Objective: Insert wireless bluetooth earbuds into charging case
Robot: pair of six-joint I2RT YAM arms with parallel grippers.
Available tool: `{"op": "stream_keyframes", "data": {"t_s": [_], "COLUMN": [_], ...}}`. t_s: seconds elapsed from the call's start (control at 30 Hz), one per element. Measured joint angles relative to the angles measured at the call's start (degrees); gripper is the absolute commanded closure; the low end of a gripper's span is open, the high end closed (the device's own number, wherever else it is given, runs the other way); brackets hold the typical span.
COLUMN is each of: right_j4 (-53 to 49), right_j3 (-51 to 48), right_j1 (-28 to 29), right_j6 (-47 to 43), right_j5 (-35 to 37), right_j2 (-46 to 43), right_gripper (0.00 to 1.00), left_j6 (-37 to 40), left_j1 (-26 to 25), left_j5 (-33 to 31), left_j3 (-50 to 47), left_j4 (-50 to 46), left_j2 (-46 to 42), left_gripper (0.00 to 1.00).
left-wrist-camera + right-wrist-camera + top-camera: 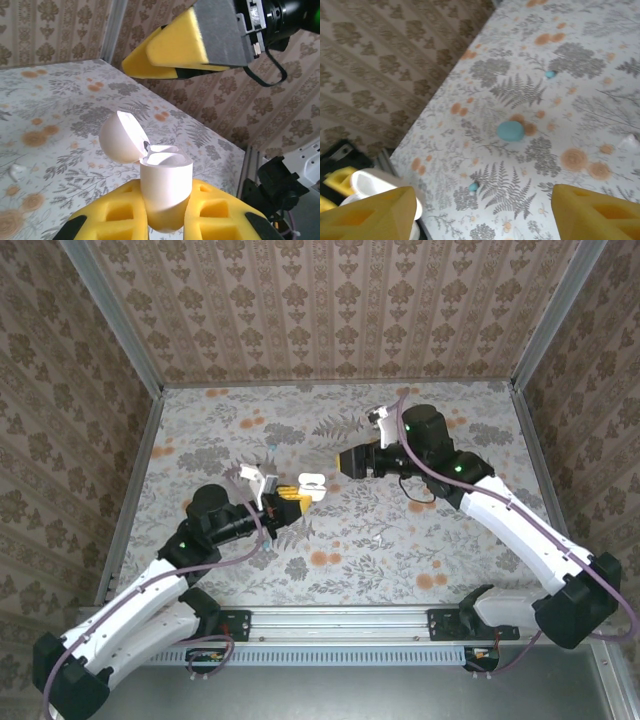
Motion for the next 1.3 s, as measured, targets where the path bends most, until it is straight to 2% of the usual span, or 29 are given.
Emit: {"op": "stream_keyframes", "data": {"t_s": [0.17,0.37,0.63,0.87,1.3], "right_j4": [-6.10,-13.70,-19.74,-22.53,-24.48], "right_j3": [7.50,14.86,24.39,31.65,38.23], "right_j1": [-0.07,0.22,0.50,0.87,0.87], "right_j6": [3.23,7.04,10.51,11.61,12.04], "right_j5": [5.14,11.04,15.10,17.94,22.14], "right_j2": [11.52,26.64,41.42,49.53,56.63], "right_gripper": [0.38,0.38,0.40,0.41,0.45], "left_j6": [1.31,2.67,4.79,6.19,9.44], "left_j1": [0.39,0.44,1.14,1.57,3.06], "left_j5": [-1.66,-2.56,-2.89,-2.86,-2.67], "left_j3": [-0.09,-0.31,-0.90,-1.81,-1.88], "left_j4": [-3.43,-7.34,-11.28,-14.01,-15.54], "left_j2": [-2.82,-4.66,-5.84,-6.82,-7.65], "left_gripper": [1.00,1.00,1.00,1.00,1.00]}}
